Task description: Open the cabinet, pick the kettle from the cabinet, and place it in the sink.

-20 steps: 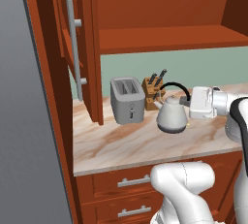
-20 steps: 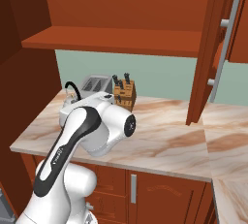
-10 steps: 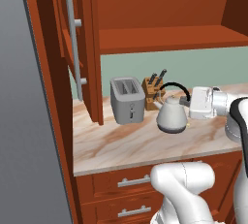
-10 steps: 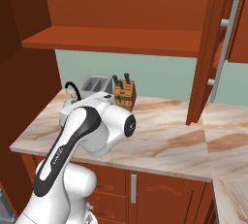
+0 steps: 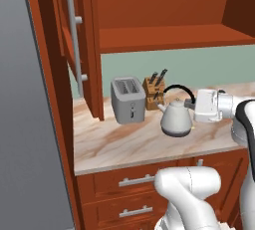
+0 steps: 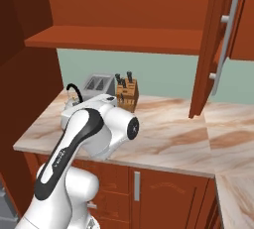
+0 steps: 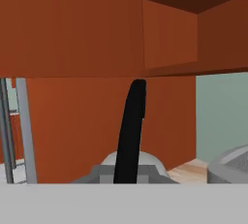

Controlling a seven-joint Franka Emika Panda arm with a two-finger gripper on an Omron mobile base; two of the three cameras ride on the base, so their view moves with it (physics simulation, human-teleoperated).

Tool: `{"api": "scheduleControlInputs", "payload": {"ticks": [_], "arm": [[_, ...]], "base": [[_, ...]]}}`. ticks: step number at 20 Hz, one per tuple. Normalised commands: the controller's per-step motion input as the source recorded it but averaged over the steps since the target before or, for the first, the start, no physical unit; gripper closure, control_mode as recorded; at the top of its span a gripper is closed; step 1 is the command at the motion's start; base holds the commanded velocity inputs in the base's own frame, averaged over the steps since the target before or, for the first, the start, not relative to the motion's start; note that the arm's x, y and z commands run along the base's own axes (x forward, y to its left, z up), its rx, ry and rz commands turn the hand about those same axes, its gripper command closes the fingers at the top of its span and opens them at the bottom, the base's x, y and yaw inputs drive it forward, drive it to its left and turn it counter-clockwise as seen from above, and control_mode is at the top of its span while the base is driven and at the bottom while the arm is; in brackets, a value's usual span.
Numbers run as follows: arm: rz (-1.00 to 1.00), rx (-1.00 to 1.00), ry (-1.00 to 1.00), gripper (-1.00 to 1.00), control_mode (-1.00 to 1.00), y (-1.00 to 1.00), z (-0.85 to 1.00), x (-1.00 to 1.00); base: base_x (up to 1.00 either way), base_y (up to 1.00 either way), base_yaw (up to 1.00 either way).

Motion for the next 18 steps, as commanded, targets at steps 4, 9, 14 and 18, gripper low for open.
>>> {"api": "scheduleControlInputs", "payload": {"ticks": [4,9,14,18], "arm": [[0.00,0.00,0.00,1.00,1.00,0.00,0.00,0.00],[0.00,0.00,0.00,1.00,1.00,0.00,0.00,0.00],[0.00,0.00,0.00,1.00,1.00,0.00,0.00,0.00],[0.00,0.00,0.00,1.00,1.00,0.00,0.00,0.00]], "base": [[-0.59,0.00,-0.13],[-0.60,0.00,-0.13],[-0.52,0.00,-0.14],[-0.28,0.03,-0.55]]}}
